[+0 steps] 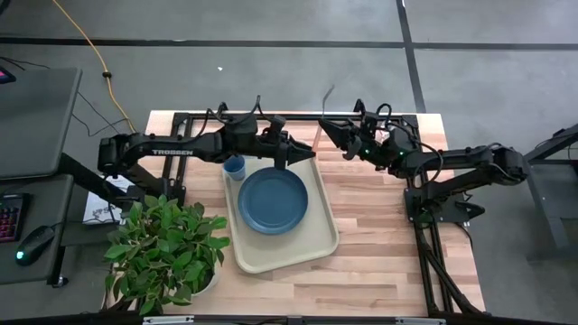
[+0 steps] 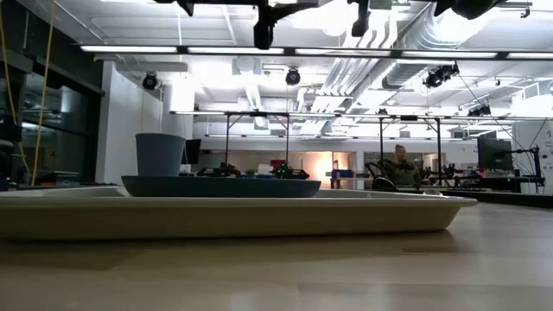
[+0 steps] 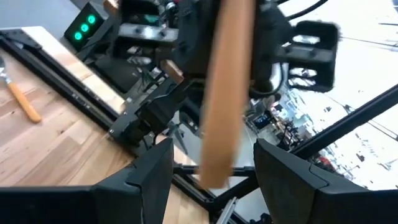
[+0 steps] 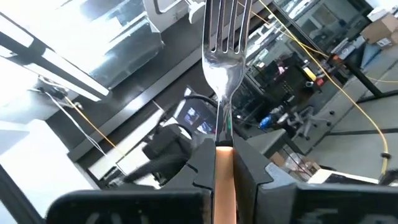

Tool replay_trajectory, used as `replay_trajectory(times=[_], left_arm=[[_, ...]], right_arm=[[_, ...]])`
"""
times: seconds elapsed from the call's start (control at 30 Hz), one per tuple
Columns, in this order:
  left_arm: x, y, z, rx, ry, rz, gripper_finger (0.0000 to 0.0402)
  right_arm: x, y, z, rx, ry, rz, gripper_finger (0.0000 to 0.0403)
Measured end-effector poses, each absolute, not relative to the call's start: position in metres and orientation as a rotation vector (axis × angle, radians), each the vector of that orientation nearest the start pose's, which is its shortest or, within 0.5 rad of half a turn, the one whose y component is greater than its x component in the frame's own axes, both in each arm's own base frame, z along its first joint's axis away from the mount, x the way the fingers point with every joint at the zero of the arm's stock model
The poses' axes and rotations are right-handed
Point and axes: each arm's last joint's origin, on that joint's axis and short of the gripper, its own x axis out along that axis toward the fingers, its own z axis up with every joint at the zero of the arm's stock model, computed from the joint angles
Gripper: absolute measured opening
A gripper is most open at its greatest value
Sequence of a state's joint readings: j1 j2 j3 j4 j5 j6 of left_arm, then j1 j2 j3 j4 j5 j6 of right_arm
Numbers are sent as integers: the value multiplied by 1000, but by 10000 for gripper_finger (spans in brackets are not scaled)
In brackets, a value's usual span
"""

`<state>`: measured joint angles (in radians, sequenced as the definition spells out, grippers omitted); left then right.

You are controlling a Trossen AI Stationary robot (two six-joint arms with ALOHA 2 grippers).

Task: Pick and place plate/cup/fork/spoon on tray
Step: Put the orange fork on the white serving tray to the left of the blue plate

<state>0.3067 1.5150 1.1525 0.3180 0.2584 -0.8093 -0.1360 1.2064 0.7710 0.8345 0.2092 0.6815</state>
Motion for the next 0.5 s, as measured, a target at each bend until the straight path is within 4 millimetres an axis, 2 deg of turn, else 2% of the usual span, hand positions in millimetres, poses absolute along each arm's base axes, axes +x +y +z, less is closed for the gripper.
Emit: replay_trajectory(times=[0.23,0.5], left_arm=[[337,98,333,-820,18,58,199],[349,95,322,-860,29,41,157]], right_arm=[[261,-42,336,693,-492,-206,10],[272,-44,324,736,-462,-211,10]])
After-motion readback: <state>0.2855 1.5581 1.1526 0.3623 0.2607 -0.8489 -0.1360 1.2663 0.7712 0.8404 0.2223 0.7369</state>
